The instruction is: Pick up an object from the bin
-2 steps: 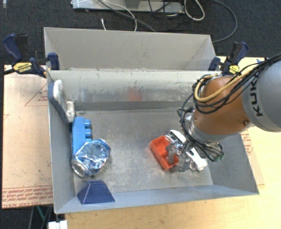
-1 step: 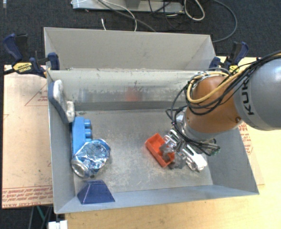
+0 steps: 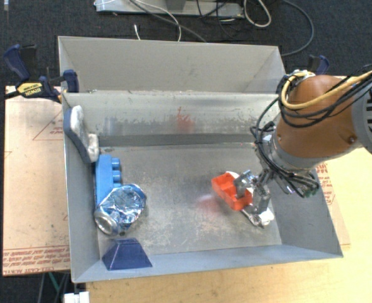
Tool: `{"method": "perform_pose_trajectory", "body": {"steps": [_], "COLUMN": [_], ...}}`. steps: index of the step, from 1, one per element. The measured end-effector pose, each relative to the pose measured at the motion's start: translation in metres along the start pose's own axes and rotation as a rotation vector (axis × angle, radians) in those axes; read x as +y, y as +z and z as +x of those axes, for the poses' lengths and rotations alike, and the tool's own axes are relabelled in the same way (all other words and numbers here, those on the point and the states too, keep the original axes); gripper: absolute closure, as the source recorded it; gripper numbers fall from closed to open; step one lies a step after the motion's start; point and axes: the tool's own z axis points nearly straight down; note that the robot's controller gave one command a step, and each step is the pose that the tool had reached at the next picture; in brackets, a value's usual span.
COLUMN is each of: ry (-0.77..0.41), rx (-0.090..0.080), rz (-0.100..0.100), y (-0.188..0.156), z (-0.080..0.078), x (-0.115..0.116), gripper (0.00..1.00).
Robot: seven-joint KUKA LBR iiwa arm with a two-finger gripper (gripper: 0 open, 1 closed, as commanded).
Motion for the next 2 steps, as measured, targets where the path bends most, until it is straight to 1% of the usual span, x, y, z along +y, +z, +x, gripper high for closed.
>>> {"method": "perform_pose_trajectory", "body": {"steps": [1, 2], "ry": [-0.198, -0.13], "rx": [-0.011, -0.004], "rz": [0.005, 0.001], "y": [-0.0922, -0.1018], "z": [-0.0154, -0.0105], "x": [0.0183, 0.0145], "gripper": [1.0, 1.0]}}
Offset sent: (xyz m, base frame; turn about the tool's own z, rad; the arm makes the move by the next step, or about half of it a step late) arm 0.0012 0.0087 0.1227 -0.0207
